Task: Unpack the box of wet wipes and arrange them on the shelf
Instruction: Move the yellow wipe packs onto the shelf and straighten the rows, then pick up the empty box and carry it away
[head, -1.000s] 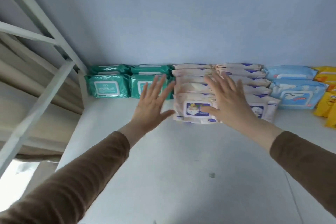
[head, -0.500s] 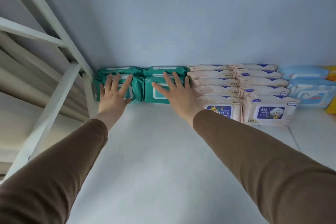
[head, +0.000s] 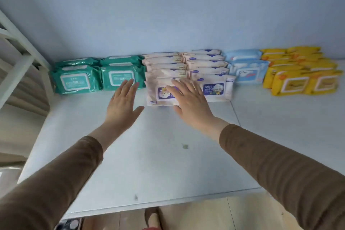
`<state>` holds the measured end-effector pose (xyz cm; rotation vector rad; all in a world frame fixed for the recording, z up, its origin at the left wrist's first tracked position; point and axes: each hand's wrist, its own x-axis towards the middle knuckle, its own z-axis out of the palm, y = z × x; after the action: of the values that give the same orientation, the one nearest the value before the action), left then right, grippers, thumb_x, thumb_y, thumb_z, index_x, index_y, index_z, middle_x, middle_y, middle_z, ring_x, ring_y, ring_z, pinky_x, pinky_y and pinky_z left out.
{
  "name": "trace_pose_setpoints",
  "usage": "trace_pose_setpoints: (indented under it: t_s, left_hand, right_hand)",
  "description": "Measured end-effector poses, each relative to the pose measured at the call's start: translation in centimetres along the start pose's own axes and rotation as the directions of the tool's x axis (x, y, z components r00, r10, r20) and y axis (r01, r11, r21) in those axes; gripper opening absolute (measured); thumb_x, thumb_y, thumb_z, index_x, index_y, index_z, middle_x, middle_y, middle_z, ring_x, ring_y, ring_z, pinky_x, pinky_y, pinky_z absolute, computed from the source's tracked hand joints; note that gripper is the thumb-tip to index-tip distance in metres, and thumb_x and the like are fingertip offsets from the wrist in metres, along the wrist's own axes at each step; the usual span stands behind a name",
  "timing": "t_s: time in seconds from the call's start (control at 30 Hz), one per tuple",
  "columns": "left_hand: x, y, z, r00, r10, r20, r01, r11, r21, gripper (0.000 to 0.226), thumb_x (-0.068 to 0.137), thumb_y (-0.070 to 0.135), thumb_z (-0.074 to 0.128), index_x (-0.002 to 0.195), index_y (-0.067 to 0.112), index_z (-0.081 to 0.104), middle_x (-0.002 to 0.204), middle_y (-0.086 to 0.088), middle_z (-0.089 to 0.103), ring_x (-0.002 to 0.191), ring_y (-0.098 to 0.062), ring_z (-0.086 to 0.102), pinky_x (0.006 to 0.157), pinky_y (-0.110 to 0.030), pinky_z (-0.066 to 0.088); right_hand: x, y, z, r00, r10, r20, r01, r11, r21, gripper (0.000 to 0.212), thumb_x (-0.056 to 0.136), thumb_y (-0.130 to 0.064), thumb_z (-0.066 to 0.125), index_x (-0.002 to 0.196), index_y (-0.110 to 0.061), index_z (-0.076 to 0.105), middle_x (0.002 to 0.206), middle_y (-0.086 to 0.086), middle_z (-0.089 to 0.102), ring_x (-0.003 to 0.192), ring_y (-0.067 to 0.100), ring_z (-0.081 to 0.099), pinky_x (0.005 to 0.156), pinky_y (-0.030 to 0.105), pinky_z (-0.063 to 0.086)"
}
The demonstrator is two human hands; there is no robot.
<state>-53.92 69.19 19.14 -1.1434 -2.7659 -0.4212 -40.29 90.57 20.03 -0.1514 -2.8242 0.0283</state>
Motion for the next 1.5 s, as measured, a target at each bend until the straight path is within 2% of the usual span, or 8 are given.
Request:
trace_pose_setpoints:
  t_s: [0.13, 0.23, 0.4, 0.67, 0.9, 1.13, 1.33, 1.5]
  left_hand:
    - [-3.3, 10.5, 2.1, 0.995, 0.099, 0.009, -0.098, 0.995, -0.036, 0.067, 0.086, 0.035, 0.070, 0.145, 0.015, 0.045, 0.153, -0.007, 0.042, 0.143, -0.028, 0.033, 0.117, -0.043, 0.031]
    - [-6.3, 17.7, 3.4, 0.995, 0.101, 0.016, -0.100, 0.992, -0.076, 0.059, 0.086, 0.034, 0.071, 0.139, 0.016, 0.052, 0.147, -0.005, 0.049, 0.140, -0.027, 0.038, 0.114, -0.043, 0.036]
    - [-11.6, 30.8, 5.5, 0.986, 0.152, 0.067, -0.141, 0.981, -0.136, 0.055, 0.088, 0.034, 0.070, 0.137, 0.019, 0.053, 0.147, -0.002, 0.049, 0.139, -0.024, 0.038, 0.111, -0.041, 0.039]
    - [-17.8, 46.1, 8.6, 0.945, 0.310, 0.102, -0.275, 0.925, -0.264, 0.053, 0.087, 0.029, 0.071, 0.136, 0.019, 0.054, 0.148, 0.000, 0.047, 0.137, -0.024, 0.039, 0.103, -0.041, 0.044]
    - [-25.0, 57.2, 14.8, 0.907, 0.356, 0.226, -0.266, 0.898, -0.350, 0.059, 0.085, 0.031, 0.070, 0.139, 0.017, 0.051, 0.145, -0.002, 0.049, 0.134, -0.025, 0.042, 0.102, -0.044, 0.046]
    - [-31.1, 67.6, 22.3, 0.843, 0.253, 0.475, -0.077, 0.930, -0.358, 0.067, 0.091, 0.039, 0.065, 0.149, 0.022, 0.035, 0.153, -0.001, 0.038, 0.137, -0.025, 0.039, 0.110, -0.043, 0.040]
    - [-33.5, 77.4, 31.3, 0.762, 0.007, 0.647, 0.226, 0.934, -0.276, 0.070, 0.093, 0.040, 0.061, 0.153, 0.025, 0.027, 0.156, -0.001, 0.034, 0.138, -0.022, 0.040, 0.110, -0.039, 0.040]
    - [-34.1, 82.4, 40.2, 0.664, -0.190, 0.723, 0.450, 0.874, -0.183, 0.071, 0.094, 0.039, 0.061, 0.154, 0.022, 0.025, 0.155, -0.005, 0.035, 0.138, -0.026, 0.041, 0.110, -0.042, 0.039]
  right_hand:
    - [-10.5, 7.2, -3.3, 0.994, 0.095, 0.057, -0.097, 0.995, 0.026, 0.066, 0.081, -0.027, 0.065, 0.144, -0.027, 0.045, 0.152, -0.002, 0.042, 0.138, 0.024, 0.039, 0.115, 0.047, 0.031]
    - [-17.8, 11.9, -5.5, 0.984, 0.140, 0.109, -0.147, 0.988, 0.054, 0.061, 0.082, -0.028, 0.065, 0.140, -0.026, 0.049, 0.149, -0.002, 0.046, 0.136, 0.024, 0.042, 0.114, 0.046, 0.031]
    - [-31.1, 19.5, -9.2, 0.962, 0.208, 0.177, -0.224, 0.971, 0.079, 0.055, 0.086, -0.025, 0.061, 0.139, -0.025, 0.050, 0.149, -0.003, 0.046, 0.137, 0.023, 0.040, 0.115, 0.045, 0.029]
    - [-47.7, 25.6, -12.2, 0.930, 0.344, 0.127, -0.357, 0.929, 0.097, 0.041, 0.093, -0.026, 0.061, 0.133, -0.023, 0.055, 0.141, -0.003, 0.051, 0.131, 0.020, 0.043, 0.111, 0.040, 0.033]
    - [-62.1, 30.1, -12.7, 0.812, 0.484, 0.328, -0.520, 0.853, 0.029, 0.042, 0.095, -0.026, 0.059, 0.137, -0.023, 0.052, 0.141, -0.005, 0.051, 0.131, 0.019, 0.043, 0.109, 0.035, 0.035]
    - [-73.8, 39.4, -10.9, 0.676, 0.583, 0.452, -0.665, 0.746, 0.034, 0.050, 0.096, -0.030, 0.059, 0.143, -0.024, 0.044, 0.143, -0.003, 0.050, 0.131, 0.020, 0.045, 0.108, 0.037, 0.040]
    - [-82.1, 52.7, -6.6, 0.517, 0.638, 0.570, -0.798, 0.601, 0.051, 0.065, 0.097, -0.033, 0.058, 0.154, -0.021, 0.028, 0.155, 0.001, 0.039, 0.140, 0.024, 0.037, 0.112, 0.040, 0.039]
    - [-87.6, 63.5, -1.2, 0.381, 0.672, 0.635, -0.867, 0.498, -0.006, 0.069, 0.097, -0.036, 0.056, 0.156, -0.021, 0.022, 0.158, 0.004, 0.035, 0.142, 0.027, 0.036, 0.110, 0.046, 0.040]
